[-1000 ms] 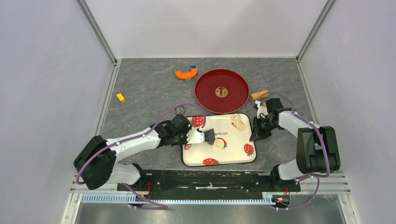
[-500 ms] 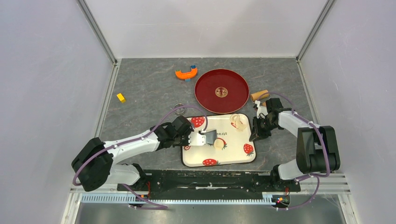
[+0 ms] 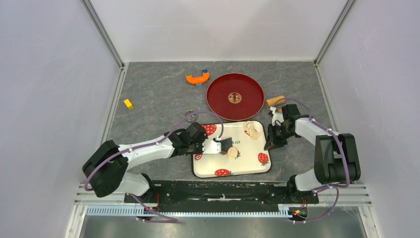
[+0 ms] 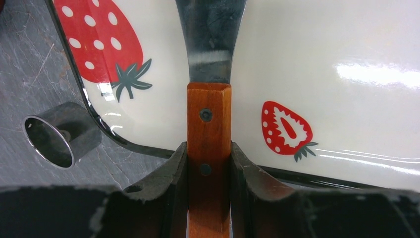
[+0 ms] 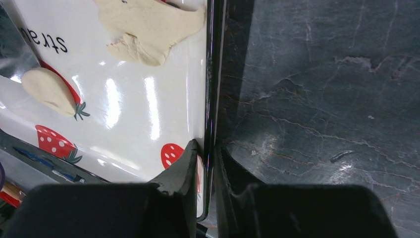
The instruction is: Roll out the dumpling wrappers from the dough
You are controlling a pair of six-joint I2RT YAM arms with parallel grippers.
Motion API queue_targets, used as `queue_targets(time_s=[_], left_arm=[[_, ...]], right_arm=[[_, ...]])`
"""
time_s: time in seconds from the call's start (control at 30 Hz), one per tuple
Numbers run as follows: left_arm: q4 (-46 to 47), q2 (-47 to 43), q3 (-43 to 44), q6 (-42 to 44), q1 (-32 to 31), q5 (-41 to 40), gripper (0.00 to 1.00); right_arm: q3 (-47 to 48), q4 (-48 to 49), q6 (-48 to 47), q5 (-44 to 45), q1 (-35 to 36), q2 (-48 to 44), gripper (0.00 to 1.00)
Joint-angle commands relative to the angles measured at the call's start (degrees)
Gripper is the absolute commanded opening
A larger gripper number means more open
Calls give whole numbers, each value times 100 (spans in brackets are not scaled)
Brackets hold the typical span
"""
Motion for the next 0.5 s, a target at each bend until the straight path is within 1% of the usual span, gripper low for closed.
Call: queue_targets(time_s=[0.0,0.13,0.47], left_arm=[[432,32,188,-29,-98,68,2],[386,-55,55,87,-98,-40,2],[223,-535,-370,526,-98,119,2]], right_arm=[[-105,53,-162,-110,113,151,14],[-105,52,-162,-114,108,147,14],[-106,53,-170,-139,108,141,15]])
